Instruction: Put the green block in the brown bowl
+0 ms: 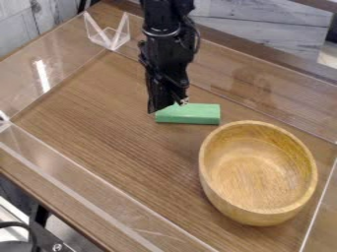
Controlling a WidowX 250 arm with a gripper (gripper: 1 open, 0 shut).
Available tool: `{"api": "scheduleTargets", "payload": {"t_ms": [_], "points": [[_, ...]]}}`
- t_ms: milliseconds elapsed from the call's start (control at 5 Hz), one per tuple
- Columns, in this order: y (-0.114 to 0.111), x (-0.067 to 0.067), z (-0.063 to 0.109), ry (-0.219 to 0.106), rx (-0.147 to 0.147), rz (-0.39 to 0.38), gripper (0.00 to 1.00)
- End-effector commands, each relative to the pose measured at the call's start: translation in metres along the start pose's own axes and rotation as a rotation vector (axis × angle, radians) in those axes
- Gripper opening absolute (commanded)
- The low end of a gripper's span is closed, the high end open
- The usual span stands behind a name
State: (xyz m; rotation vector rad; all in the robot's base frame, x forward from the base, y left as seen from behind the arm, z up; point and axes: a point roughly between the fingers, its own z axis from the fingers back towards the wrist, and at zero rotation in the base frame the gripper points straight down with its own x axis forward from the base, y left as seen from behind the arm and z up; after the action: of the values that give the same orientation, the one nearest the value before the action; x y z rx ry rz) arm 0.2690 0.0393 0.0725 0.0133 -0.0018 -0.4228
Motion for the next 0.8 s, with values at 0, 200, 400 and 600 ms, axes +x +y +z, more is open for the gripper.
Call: {"api": "scheduleTargets", "payload": {"t_ms": [0, 200, 400, 600], "points": [[0.003, 0.021, 0.022, -0.075, 0.055, -0.052, 1.0], [-0.001, 0.03, 0.019, -0.083, 0.062, -0.106, 1.0], [-0.003, 0.036, 0.012, -0.093, 0.069, -0.156, 1.0], [-0.006, 0.041, 0.001, -0.101, 0.069, -0.184, 1.0]]}}
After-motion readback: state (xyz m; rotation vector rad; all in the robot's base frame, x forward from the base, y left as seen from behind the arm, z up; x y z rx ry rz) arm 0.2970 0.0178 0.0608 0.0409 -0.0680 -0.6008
